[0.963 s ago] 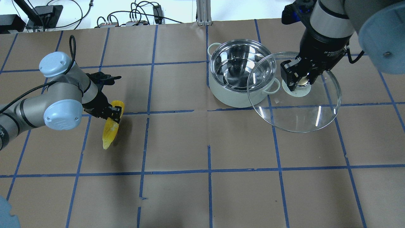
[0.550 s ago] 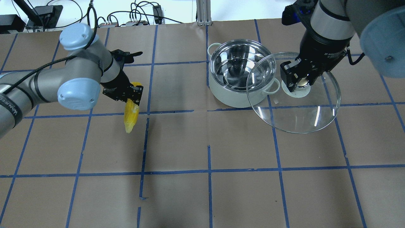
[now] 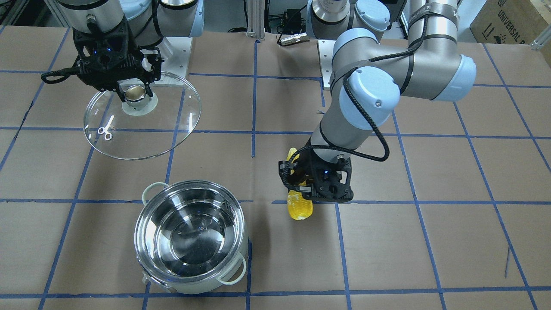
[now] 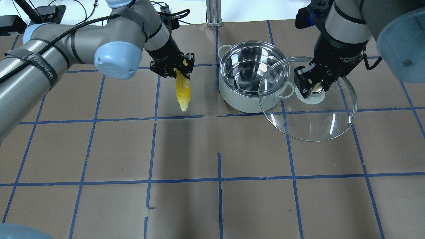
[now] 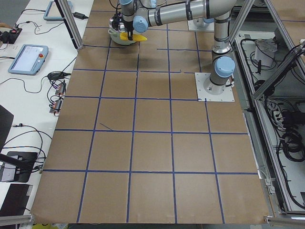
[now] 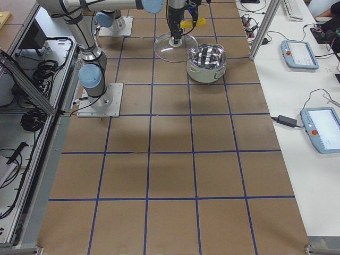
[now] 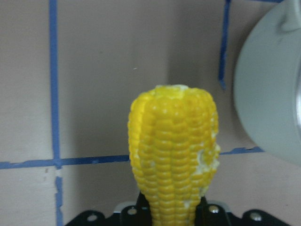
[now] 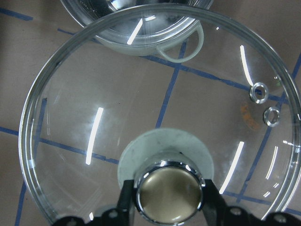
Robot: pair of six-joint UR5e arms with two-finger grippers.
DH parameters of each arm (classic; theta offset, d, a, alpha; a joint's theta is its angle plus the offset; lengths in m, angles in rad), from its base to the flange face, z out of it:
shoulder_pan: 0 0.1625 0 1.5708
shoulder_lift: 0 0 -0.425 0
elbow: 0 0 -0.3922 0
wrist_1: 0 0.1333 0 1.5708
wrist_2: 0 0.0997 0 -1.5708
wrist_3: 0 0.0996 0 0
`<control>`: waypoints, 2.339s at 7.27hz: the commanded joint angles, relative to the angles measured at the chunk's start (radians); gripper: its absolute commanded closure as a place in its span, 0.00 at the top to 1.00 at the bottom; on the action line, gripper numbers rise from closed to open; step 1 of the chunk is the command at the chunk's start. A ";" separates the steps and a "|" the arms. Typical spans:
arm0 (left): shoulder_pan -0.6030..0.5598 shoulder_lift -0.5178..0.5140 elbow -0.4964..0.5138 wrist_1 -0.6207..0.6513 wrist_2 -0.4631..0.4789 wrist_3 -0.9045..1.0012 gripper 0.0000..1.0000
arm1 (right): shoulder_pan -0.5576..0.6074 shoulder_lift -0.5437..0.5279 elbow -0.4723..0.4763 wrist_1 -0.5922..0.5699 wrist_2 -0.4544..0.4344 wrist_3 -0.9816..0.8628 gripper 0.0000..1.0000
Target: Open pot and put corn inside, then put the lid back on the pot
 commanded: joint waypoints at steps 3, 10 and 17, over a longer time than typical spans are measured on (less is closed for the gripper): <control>-0.173 -0.251 0.328 0.011 -0.014 -0.215 0.17 | -0.018 0.002 0.031 0.003 -0.048 -0.001 0.32; -0.159 -0.270 0.323 0.005 -0.005 -0.102 1.00 | -0.012 0.005 0.034 0.001 -0.072 0.004 0.32; 0.135 0.129 0.050 -0.168 0.237 0.212 1.00 | 0.150 0.385 -0.348 -0.042 -0.007 0.064 0.32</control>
